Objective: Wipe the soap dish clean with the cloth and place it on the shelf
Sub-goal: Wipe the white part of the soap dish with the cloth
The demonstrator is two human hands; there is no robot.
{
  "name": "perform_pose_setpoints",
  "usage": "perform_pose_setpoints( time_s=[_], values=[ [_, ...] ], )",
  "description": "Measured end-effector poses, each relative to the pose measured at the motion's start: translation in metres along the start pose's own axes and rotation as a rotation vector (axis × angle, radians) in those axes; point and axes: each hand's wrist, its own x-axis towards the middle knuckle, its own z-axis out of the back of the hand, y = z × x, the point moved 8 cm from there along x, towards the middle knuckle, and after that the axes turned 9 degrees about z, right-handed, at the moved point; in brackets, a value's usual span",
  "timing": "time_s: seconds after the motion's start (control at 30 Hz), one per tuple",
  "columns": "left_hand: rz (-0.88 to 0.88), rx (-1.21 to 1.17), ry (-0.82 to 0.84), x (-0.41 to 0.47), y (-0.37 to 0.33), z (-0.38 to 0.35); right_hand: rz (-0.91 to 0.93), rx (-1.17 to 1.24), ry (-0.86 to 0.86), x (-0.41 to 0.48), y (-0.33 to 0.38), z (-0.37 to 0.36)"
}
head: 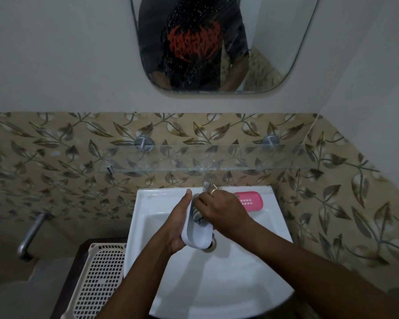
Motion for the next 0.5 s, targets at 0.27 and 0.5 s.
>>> perform_pose_setpoints(
  time_s=[0.27, 0.5],
  values=[
    [-0.016, 0.038, -0.198, 0.004, -0.009, 0.014, -0.138, 0.311, 0.158, -0.015, 0.020, -0.023],
    [-0.295, 0.091, -0.280, -0.001, -0.037, 0.027, -0.539, 0.881, 0.206, -0.028, 0.028, -0.025]
  ],
)
